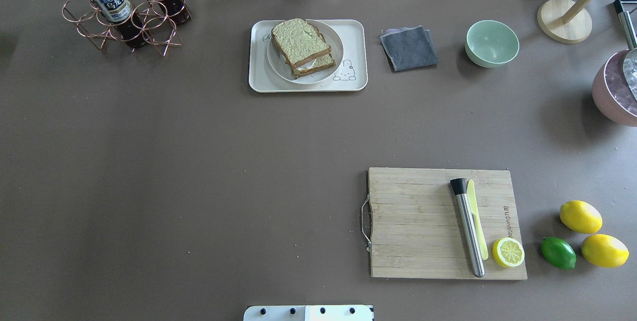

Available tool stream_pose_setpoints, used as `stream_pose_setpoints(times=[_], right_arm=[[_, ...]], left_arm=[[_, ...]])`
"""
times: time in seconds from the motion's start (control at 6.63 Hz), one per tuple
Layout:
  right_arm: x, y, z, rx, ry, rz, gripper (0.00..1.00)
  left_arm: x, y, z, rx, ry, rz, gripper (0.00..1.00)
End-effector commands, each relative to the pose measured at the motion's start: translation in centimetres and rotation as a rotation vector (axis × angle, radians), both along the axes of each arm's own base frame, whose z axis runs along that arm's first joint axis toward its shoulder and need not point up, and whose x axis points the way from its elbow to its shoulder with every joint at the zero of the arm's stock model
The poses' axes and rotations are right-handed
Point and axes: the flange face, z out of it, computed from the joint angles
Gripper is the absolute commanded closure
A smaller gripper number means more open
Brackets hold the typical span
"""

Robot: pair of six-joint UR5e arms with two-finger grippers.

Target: Make sandwich and place on tray

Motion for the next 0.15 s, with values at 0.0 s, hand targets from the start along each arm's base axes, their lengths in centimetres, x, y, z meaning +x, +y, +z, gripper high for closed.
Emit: stream_pose_setpoints(times=[0.0], right_arm=[[0.01, -0.01, 0.02, 0.002, 0.001, -0.002, 0.0]], left_arm=[[0.02, 0.11, -0.06, 0.001, -0.001, 0.0, 0.02]])
